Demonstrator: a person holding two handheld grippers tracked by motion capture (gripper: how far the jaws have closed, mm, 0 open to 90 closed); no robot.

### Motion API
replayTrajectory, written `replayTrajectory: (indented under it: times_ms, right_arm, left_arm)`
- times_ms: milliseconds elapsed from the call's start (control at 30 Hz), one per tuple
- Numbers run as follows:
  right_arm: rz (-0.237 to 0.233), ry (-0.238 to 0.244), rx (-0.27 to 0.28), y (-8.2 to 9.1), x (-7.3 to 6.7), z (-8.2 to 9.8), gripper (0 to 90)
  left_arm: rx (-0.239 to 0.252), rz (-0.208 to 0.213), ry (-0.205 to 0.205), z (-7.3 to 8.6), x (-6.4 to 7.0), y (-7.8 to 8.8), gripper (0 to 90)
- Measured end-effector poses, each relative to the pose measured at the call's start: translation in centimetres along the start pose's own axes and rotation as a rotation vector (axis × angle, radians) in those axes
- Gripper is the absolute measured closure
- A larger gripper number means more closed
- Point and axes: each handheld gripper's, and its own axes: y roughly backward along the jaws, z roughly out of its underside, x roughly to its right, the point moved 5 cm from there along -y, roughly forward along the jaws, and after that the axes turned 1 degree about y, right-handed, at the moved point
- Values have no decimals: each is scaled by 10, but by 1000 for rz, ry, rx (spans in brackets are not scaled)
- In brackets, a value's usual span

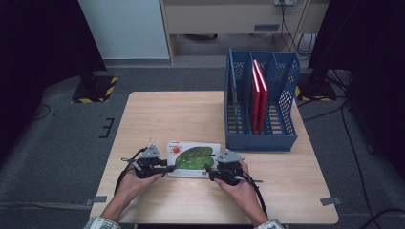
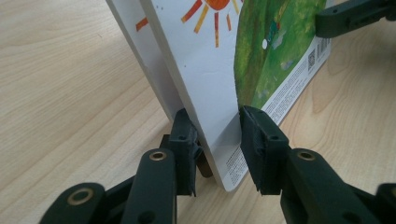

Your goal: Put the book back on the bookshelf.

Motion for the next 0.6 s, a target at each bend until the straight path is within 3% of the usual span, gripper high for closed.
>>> replayTrajectory:
  times_ms: [333,600]
  right_arm:
    - [25,25,15,2,0,-3,436]
    - [20,37,23,7,-2,-2,449]
  left_arm:
    - [11,-53,-17,-1,0,0,654]
    - [19,-59,-30,3,4,2,652]
